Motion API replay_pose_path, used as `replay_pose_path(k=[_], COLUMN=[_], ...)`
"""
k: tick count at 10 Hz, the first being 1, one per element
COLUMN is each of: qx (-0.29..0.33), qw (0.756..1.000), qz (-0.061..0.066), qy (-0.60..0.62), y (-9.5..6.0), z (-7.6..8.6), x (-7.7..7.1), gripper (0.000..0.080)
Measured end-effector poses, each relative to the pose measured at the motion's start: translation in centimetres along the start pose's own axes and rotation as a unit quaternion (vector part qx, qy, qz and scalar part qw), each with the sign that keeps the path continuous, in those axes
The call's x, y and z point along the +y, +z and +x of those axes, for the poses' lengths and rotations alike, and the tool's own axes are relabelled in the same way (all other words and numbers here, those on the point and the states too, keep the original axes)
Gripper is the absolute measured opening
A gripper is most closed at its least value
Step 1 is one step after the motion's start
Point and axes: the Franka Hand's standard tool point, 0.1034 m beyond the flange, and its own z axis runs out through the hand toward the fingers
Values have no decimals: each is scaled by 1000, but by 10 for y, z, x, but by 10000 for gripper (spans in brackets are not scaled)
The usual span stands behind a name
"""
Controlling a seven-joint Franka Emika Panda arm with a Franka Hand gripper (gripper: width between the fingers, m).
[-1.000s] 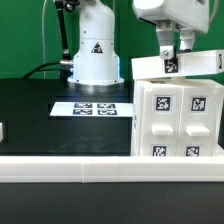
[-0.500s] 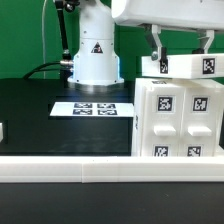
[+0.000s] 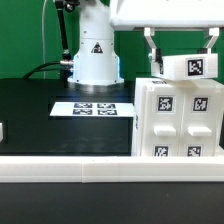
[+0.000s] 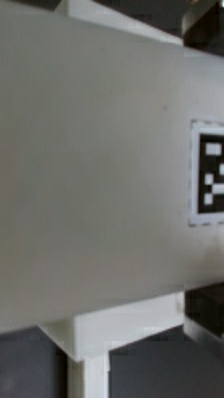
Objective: Assemble cabinet
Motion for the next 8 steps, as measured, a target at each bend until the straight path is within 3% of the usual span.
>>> replay_pose_path(k=[4,6,8], qx=[0,14,11], qw=[990,971,935], qz=[10,17,19], qy=[140,239,353], y=[0,0,0], z=[-1,-5,-6], x=[2,1,0], gripper=[558,558,558])
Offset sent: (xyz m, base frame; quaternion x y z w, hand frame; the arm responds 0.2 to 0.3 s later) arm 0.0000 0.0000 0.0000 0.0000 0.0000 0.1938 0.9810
